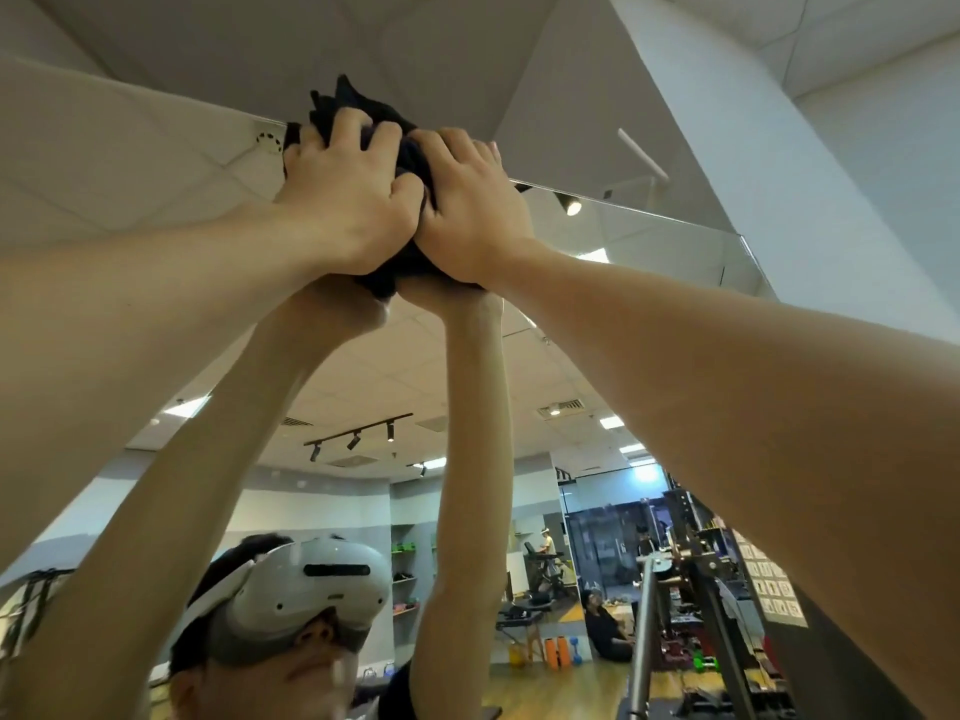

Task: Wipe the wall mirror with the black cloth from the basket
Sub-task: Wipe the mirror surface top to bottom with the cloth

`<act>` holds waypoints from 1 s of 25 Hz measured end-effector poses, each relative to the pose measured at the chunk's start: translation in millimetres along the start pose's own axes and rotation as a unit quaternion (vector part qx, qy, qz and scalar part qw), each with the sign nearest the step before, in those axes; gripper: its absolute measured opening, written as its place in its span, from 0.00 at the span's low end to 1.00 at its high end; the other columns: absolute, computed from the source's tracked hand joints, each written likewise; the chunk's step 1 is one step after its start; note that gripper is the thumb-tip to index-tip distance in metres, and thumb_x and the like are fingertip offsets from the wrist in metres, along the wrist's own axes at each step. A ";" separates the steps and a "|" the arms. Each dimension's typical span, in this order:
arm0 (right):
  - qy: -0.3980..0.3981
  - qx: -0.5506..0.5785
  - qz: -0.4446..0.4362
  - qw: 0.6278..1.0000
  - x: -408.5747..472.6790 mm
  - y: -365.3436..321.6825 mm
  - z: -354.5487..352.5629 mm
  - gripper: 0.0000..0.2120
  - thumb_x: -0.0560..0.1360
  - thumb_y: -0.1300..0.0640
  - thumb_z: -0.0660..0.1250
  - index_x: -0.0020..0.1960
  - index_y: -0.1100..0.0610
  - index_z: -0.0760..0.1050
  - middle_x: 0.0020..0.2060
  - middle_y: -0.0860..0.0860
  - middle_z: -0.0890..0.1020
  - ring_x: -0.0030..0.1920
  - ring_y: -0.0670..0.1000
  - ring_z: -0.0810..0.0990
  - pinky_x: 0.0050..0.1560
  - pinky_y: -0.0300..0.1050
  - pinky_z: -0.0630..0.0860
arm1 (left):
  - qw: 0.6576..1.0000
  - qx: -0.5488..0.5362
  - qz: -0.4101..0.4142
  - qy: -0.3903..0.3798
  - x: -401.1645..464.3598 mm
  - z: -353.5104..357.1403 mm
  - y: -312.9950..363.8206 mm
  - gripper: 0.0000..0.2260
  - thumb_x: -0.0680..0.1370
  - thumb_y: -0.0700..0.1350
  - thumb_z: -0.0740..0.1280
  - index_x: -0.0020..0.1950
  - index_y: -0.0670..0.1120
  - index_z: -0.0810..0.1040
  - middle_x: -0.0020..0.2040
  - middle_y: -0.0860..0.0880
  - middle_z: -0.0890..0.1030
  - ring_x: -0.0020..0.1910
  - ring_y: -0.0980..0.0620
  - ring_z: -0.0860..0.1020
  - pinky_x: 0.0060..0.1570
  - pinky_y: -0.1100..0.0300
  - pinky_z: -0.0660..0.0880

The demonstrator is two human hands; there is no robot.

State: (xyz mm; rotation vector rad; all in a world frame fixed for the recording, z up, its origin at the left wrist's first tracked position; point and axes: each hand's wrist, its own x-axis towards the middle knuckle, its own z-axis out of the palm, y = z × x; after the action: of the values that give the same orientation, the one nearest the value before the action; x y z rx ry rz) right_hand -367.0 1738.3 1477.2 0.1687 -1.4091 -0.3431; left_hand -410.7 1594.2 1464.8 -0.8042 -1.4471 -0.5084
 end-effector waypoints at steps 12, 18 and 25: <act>0.005 0.011 0.003 1.000 -39.7 139.2 -35.7 0.23 0.80 0.48 0.56 0.74 0.52 0.72 0.68 0.51 0.76 0.70 0.54 0.71 0.74 0.50 0.63 | 1.000 0.011 0.003 0.010 25.7 69.1 128.1 0.35 0.74 0.57 0.45 0.79 0.45 0.61 0.78 0.40 0.61 0.73 0.30 0.63 0.74 0.37 0.61; -0.012 0.018 0.010 1.000 -53.7 198.4 -52.0 0.24 0.80 0.47 0.56 0.74 0.51 0.71 0.69 0.50 0.75 0.71 0.54 0.70 0.76 0.49 0.58 | 1.000 0.022 0.009 0.018 42.1 102.9 178.8 0.31 0.77 0.57 0.47 0.78 0.46 0.62 0.77 0.40 0.62 0.73 0.29 0.63 0.74 0.36 0.61; -0.015 0.027 0.005 1.000 -77.2 281.9 -75.7 0.24 0.81 0.47 0.57 0.75 0.51 0.71 0.69 0.50 0.75 0.71 0.54 0.70 0.75 0.58 0.66 | 1.000 0.026 0.007 0.010 59.7 145.5 254.9 0.29 0.80 0.56 0.50 0.80 0.46 0.60 0.79 0.40 0.60 0.76 0.29 0.60 0.76 0.36 0.58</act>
State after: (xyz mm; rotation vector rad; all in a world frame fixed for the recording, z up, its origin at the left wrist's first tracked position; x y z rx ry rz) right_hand -264.1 2022.1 1482.2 0.2013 -1.4489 -0.3002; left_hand -313.7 1877.4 1470.4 -0.7644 -1.4300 -0.4653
